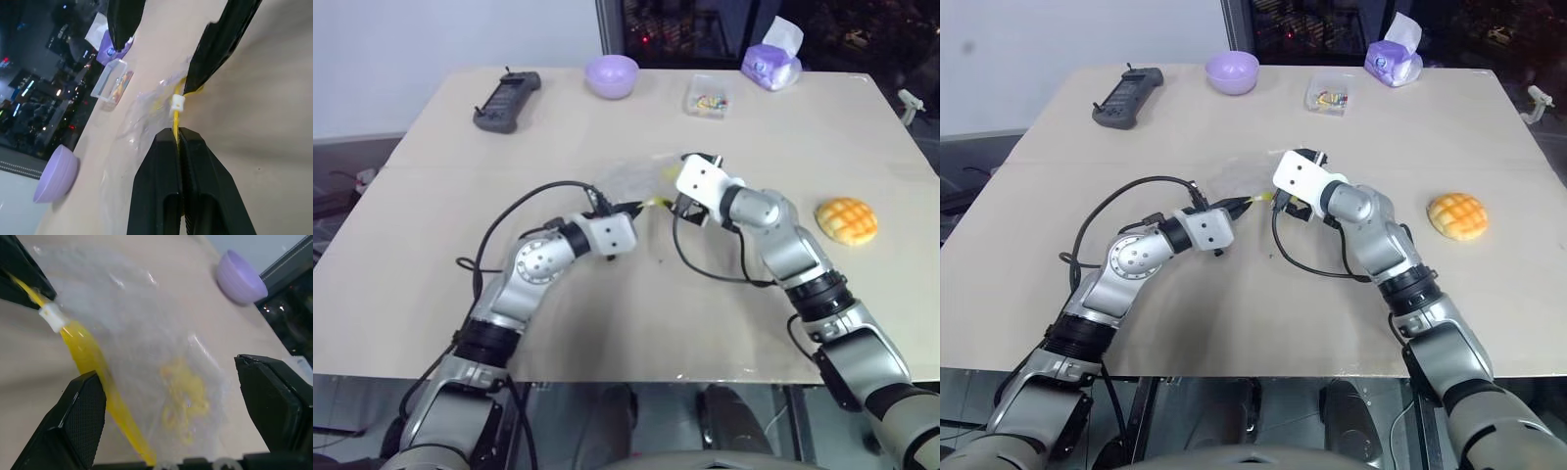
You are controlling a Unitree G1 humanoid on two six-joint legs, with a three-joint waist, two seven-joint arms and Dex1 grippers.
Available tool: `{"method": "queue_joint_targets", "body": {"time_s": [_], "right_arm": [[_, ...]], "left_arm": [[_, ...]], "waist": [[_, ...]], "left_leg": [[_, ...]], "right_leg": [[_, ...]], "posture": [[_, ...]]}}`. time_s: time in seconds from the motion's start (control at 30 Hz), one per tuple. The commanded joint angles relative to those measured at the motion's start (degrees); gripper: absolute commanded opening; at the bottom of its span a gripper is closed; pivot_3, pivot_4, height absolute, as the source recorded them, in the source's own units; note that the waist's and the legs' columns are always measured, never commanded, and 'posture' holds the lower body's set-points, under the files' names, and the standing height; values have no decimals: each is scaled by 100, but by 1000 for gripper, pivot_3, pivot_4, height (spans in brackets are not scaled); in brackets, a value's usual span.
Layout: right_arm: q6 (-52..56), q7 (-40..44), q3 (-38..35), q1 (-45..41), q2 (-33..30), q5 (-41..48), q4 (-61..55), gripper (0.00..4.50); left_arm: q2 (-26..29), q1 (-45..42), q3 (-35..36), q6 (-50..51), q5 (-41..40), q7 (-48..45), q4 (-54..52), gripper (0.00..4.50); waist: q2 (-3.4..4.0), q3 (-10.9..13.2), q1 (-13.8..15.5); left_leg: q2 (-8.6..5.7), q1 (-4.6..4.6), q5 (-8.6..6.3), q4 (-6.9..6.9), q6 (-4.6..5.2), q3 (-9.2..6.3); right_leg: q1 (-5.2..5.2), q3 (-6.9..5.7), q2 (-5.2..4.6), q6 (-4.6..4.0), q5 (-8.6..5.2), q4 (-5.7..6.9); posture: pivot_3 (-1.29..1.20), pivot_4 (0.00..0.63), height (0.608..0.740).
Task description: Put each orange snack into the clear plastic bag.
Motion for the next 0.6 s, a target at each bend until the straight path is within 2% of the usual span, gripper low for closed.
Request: {"method": "queue_joint_targets", "body": {"time_s": [0.03, 0.2, 0.4, 0.6], "right_arm": [[-55, -283, -5, -155, -96, -251, 104, 4435], [24, -573, -97, -206, -70, -335, 488, 4435], [-34, -1301, -369, -401, 5, -261, 1538, 4435], [-69, -1648, -473, -552, -186, -294, 2243, 4435]], "left_arm": [[3, -106, 33, -151, -36, 6, -200, 0], [-24, -134, 35, -181, -40, -3, -191, 0], [-44, -157, 34, -211, -40, -16, -162, 0], [-56, -185, 34, -230, -25, -13, -116, 0]], "waist": [[0, 0, -2], [0, 0, 2], [0, 0, 0], [0, 0, -14]], "left_leg": [[0, 0, 0, 0, 0, 0], [0, 0, 0, 0, 0, 1], [0, 0, 1, 0, -1, 1], [0, 0, 1, -1, -1, 4]], "right_leg": [[0, 0, 0, 0, 0, 0], [0, 0, 0, 0, 0, 0], [0, 1, 0, 0, 0, 0], [0, 4, -1, 0, 0, 0]], "posture": [[0, 150, 740], [0, 150, 740], [0, 150, 740], [0, 150, 740]]}}
